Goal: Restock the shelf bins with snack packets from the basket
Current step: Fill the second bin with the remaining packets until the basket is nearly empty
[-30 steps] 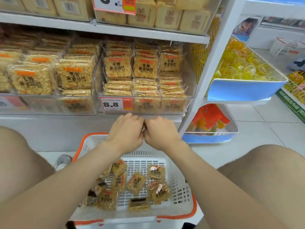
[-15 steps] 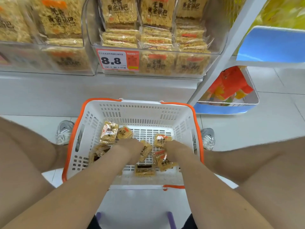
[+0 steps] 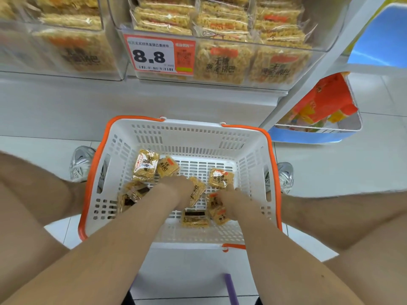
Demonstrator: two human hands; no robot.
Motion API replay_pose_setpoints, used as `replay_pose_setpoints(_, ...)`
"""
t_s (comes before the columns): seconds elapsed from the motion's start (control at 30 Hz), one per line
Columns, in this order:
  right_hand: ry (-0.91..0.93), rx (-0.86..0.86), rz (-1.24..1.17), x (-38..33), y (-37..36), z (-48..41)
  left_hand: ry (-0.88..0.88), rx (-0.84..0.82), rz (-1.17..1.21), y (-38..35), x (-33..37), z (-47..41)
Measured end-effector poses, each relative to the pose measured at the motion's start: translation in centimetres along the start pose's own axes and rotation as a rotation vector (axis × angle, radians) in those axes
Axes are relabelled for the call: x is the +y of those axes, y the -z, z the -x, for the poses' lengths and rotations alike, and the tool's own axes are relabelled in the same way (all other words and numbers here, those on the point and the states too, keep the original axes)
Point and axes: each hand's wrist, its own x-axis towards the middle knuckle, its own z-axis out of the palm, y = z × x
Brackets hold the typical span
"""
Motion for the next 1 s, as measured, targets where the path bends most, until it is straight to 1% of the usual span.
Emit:
replay_pose_setpoints(0.13,0.017,0.019,-0.054,0.5,0.4,-0.2,-0.019,0.001,0.035,0.1,-0.3,0.3)
replay_pose_setpoints(0.23,-0.018,0.111,-0.128,0.7,2.4,-0.4,-0.018,0.000,0.061,0.7,-0.9,0.9)
replay_pose_setpoints(0.3,0.049,0.172,-0.271,0.3,4.4,0.0,-0.012,0.032,0.107,1.1,-1.3,1.4)
replay_pose_setpoints(0.37,0.120,0.219,-0.446,-0.2,6.5,0.9,-0.013,0.078,0.215,1.6,-1.7,1.9)
replay_pose_setpoints(0.47,0.244,0.269,-0.607,-0.7,9.3,2.7,-0.028,0.213,0.444,2.5,-2.2,2.5)
replay_pose_setpoints(0.53,0.327,0.284,-0.685,-1.3,11.3,4.3,-0.076,0.331,0.608,3.6,-2.1,3.5)
replay_pose_setpoints(0.6,0.374,0.305,-0.794,-1.7,13.1,6.0,-0.138,0.470,0.695,4.8,-1.7,4.8)
replay_pose_setpoints(0.7,0.399,0.355,-0.933,-1.9,14.7,8.1,-0.197,0.678,0.689,6.2,-1.5,6.5)
replay_pose_setpoints(0.77,0.399,0.394,-1.015,-2.0,15.2,9.5,-0.224,0.782,0.662,7.1,-1.6,7.8)
replay_pose_setpoints(0.9,0.405,0.477,-1.162,-1.8,15.8,11.4,-0.269,0.933,0.639,8.0,-2.0,10.1)
replay_pose_setpoints(1.0,0.420,0.516,-1.177,-1.7,16.3,12.2,-0.293,0.983,0.646,8.4,-2.4,11.4)
